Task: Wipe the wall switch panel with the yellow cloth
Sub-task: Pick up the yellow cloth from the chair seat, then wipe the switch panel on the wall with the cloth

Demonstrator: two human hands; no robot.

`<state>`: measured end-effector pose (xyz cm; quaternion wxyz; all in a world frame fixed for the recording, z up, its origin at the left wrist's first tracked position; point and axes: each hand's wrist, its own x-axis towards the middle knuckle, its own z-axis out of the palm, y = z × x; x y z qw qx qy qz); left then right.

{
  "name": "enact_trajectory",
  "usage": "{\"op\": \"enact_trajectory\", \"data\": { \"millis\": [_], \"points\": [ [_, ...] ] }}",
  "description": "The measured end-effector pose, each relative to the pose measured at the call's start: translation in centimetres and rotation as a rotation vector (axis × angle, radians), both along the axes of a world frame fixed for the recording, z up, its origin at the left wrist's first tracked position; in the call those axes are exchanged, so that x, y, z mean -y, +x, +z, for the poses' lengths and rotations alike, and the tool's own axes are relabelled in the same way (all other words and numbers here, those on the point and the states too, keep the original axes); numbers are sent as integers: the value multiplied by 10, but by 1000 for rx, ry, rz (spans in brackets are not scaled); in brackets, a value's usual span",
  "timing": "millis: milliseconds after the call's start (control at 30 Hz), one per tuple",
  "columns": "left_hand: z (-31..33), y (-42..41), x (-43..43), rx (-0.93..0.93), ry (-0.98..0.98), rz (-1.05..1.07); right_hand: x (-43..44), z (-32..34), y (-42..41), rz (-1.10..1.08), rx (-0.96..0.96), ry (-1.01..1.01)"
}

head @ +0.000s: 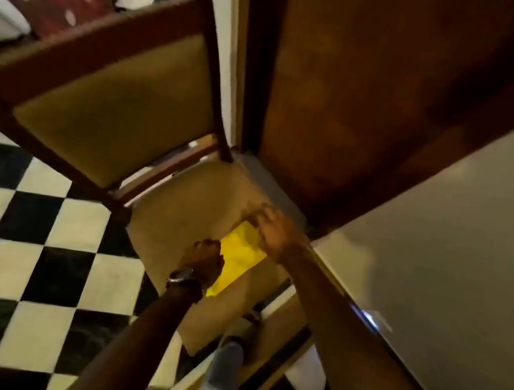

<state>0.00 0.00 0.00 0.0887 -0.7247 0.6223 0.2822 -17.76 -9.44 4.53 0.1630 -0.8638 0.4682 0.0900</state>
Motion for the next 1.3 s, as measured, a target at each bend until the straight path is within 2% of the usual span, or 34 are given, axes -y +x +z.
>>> {"op": "enact_trajectory", "data": {
  "millis": [100,200,300,433,467,533,633,700,767,833,900,933,1000,1067,1133,1167,1233,1300],
  "points": [
    [-65,7,-6,52,72,74,-3,-76,39,102,-40,92],
    [-109,12,-7,54,89,126,-1,-123,53,251,-206,100],
    [-122,9,-6,131,79,66,-11,-126,37,365,-307,39],
    [-87,-19,2,60,20,-71,-32,-84,-20,183,-316,64],
    [-72,-32,9,20,13,-122,-37,-71,-41,181,-310,98],
    [-19,-70,31,-45,-73,-264,-47,-48,-100,-38,-199,99],
    [71,-146,50,-131,-364,-599,-78,43,-197,-304,-36,156],
    [132,-201,55,-186,-478,-786,-102,111,-261,-449,115,93],
    [190,-262,53,-140,-564,-964,-135,181,-319,-579,190,-87],
    [259,-319,45,-99,-678,-1179,-169,241,-369,-696,179,-338],
    [322,-370,33,-274,-627,-1210,-195,287,-407,-778,188,-576],
    [352,-395,24,-286,-710,-1240,-208,311,-425,-844,203,-662],
    [401,-436,12,-145,-887,-1402,-224,350,-453,-858,102,-840],
    [441,-458,8,19,-1035,-1367,-221,376,-473,-790,8,-1003],
    [474,-476,3,120,-1090,-1382,-217,402,-487,-748,-37,-1133],
    [479,-475,5,154,-1127,-1379,-209,406,-486,-727,-55,-1176],
    [500,-482,13,243,-1321,-1400,-199,415,-490,-749,-102,-1246],
    [526,-488,19,261,-1465,-1469,-197,421,-491,-863,-147,-1246]
  ]
}}
